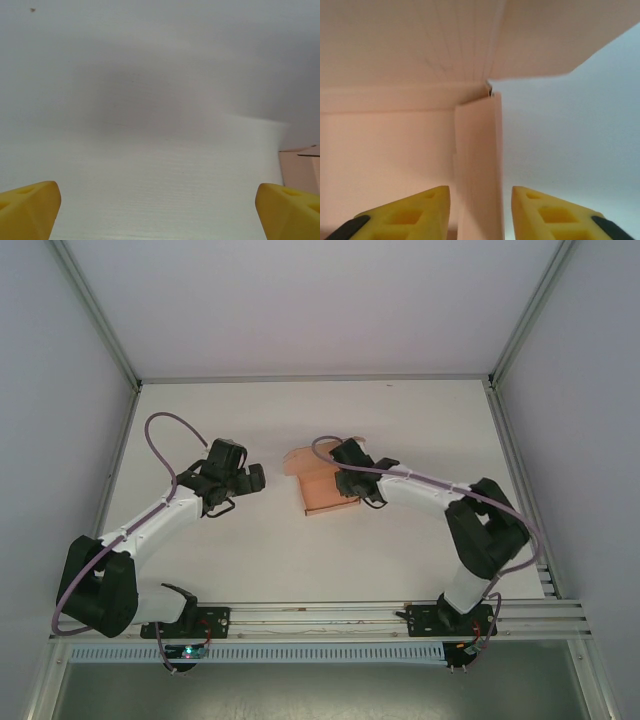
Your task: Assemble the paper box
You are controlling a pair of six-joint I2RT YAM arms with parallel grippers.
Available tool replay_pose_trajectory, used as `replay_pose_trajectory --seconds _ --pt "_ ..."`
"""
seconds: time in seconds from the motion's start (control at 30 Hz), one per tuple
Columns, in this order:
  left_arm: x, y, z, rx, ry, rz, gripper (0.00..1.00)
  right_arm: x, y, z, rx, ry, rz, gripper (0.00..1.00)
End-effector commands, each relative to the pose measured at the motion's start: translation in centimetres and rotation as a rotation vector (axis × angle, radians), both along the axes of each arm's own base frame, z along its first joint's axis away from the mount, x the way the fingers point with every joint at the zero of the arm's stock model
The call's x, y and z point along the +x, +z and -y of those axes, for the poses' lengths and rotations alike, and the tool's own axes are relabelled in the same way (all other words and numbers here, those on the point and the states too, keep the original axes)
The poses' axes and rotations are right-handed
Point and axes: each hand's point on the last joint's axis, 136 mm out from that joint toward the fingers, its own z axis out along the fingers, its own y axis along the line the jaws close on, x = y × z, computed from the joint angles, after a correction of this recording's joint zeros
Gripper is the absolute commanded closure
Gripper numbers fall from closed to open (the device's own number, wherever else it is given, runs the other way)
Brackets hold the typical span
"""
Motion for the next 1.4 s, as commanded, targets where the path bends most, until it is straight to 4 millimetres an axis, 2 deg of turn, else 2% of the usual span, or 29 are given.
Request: replay_pose_trajectory --seconds 0.0,0.07,0.13,0.23,0.37,0.5,0.7,0.97,1.1,1.2,1.27,1.37 --pt "0.4 1.7 1.2 -0.028 -0.082 0.073 0.00 0.2 2.2 0.4 0.043 -0.014 0.059 0.55" --pt "0.4 2.2 1.9 -0.044 -0.128 0.094 0.00 0.3 2.7 1.4 0.056 -0.024 0.069 0.50" --pt "0.5 2.7 2.4 -0.059 -0.159 0.113 0.00 0.6 3.2 2.5 0.076 -0.027 0.089 0.50" --pt "0.6 2.7 2.8 -0.060 -0.182 0.115 0.00 0.6 3.0 1.7 0.148 0.061 0.071 0.48" --pt "0.7 2.3 3.1 -0.063 -0.189 0.101 0.00 0.0 0.5 -0.6 0.198 0.151 -0.006 0.46" --pt "0.7 2.0 3.3 -0.064 -0.197 0.095 0.00 0.7 -2.0 -0.3 0.182 0.108 -0.025 0.47" --pt "0.7 1.7 3.2 -0.065 -0.193 0.089 0.00 1.3 -4.0 0.0 0.167 0.074 -0.036 0.50" --pt "0.8 1.7 3.5 -0.082 -0.196 0.101 0.00 1.4 -2.3 -0.2 0.241 0.074 0.025 0.51" --pt "1.1 1.9 3.7 -0.093 -0.193 0.110 0.00 -1.0 -1.3 -1.9 0.415 0.070 -0.025 0.50" --pt "1.4 1.9 3.6 -0.085 -0.184 0.115 0.00 -3.1 -1.5 -2.9 0.503 0.057 -0.056 0.50" --pt "1.4 1.9 3.6 -0.081 -0.186 0.114 0.00 -2.8 -1.4 -1.8 0.475 0.025 -0.021 0.47" --pt "1.4 1.9 3.6 -0.083 -0.187 0.114 0.00 -0.7 -1.1 1.1 0.414 -0.066 0.053 0.45"
